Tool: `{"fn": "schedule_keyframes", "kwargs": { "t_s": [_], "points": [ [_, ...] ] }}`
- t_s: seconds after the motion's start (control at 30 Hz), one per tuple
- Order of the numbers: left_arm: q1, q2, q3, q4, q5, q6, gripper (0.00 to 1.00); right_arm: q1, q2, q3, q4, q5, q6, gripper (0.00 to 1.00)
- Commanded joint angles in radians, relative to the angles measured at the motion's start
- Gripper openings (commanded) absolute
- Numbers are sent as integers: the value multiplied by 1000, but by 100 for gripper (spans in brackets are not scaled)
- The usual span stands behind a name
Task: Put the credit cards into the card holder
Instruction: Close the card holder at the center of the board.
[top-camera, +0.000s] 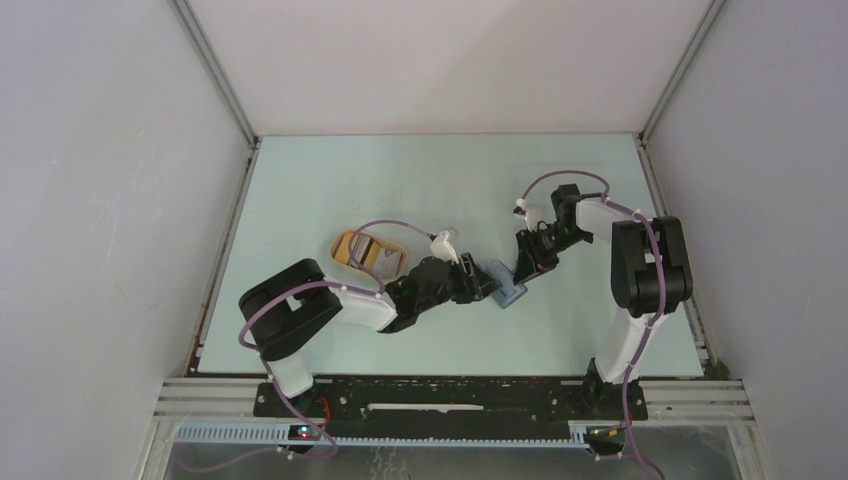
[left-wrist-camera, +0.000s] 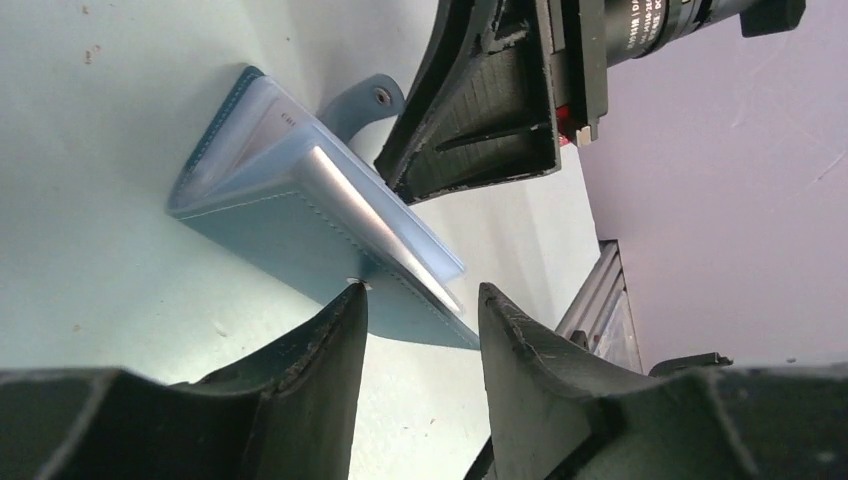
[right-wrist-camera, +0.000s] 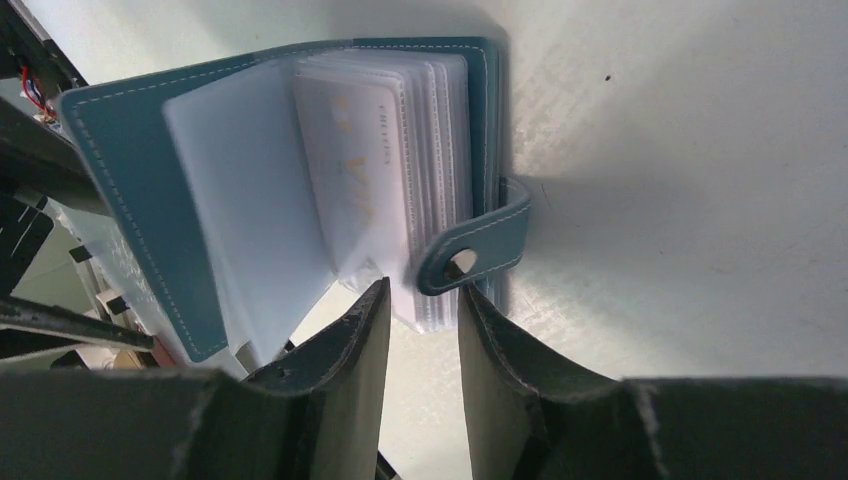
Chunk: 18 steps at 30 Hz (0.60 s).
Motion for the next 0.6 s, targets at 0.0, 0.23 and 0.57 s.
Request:
{"fn": "schedule_keyframes", "kwargs": {
  "t_s": [0.0,0.23,0.57],
  "points": [
    [-9,-22,62,-34,-27,67,50,10,-17,6,-15,-38,-15,40],
    [9,83,154,-83,-17,81,47,-6,-45,13,-30,-58,-25,45],
    [45,149,242,-192,-36,141,39,-75,-129,12,-40,-80,-61,52]
  ]
}}
